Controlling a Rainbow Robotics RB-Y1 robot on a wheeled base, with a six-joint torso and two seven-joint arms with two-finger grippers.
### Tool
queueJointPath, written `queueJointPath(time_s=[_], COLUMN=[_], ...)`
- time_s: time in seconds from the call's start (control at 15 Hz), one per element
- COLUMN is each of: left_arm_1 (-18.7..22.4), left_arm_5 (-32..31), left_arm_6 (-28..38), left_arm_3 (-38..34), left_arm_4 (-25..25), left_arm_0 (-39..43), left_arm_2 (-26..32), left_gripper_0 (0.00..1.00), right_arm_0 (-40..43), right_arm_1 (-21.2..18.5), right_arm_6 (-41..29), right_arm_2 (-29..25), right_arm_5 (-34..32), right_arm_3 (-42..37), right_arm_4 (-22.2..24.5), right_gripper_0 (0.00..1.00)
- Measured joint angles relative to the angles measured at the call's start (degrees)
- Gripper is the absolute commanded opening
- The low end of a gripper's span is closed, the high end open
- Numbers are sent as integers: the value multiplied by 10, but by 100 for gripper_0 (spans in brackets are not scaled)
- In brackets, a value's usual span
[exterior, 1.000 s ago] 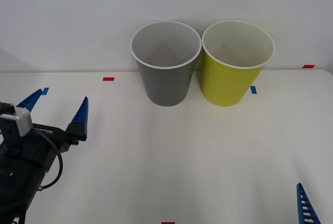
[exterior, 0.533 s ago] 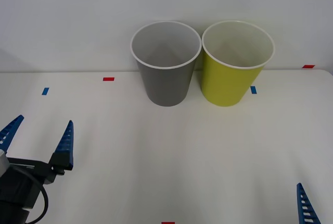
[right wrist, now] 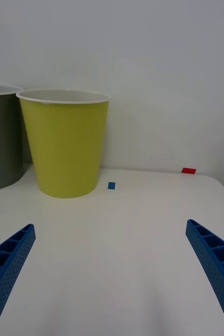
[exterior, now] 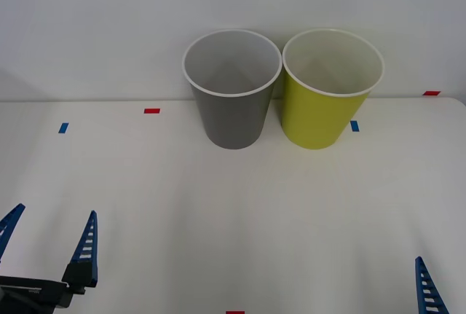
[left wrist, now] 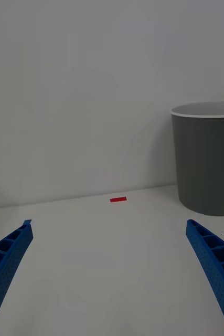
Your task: Put cans in the gray bin and PET bottles in the light green bin.
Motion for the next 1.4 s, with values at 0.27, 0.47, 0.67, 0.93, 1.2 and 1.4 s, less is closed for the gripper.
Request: queueJointPath(time_s=[0.27, 0.47, 0.67, 0.93, 1.2, 1.4], left_arm_1=[0, 0, -5, -32, -41, -41], left_arm_5=[-37, -63, -70, -74, -74, -74], left_arm_6=[-1, -3, -6, -9, -10, -10], left_arm_3=[1, 1, 1, 1, 1, 1], left_arm_4=[-18, -33, -44, -59, -65, -65], left_arm_0=[64, 99, 125, 157, 170, 171], left_arm_2=[-5, -8, -13, -15, -22, -22], left_gripper_0=[100, 100, 100, 100, 100, 100], right_arm_0=[0, 0, 0, 0, 0, 0], right_arm_1=[0, 0, 0, 0, 0, 0], right_arm_6=[0, 0, 0, 0, 0, 0], right_arm_2=[0, 0, 0, 0, 0, 0], right_arm_5=[0, 0, 0, 0, 0, 0], right_arm_3=[0, 0, 0, 0, 0, 0], right_arm_4=[0, 0, 0, 0, 0, 0], right_gripper_0=[100, 100, 100, 100, 100, 100])
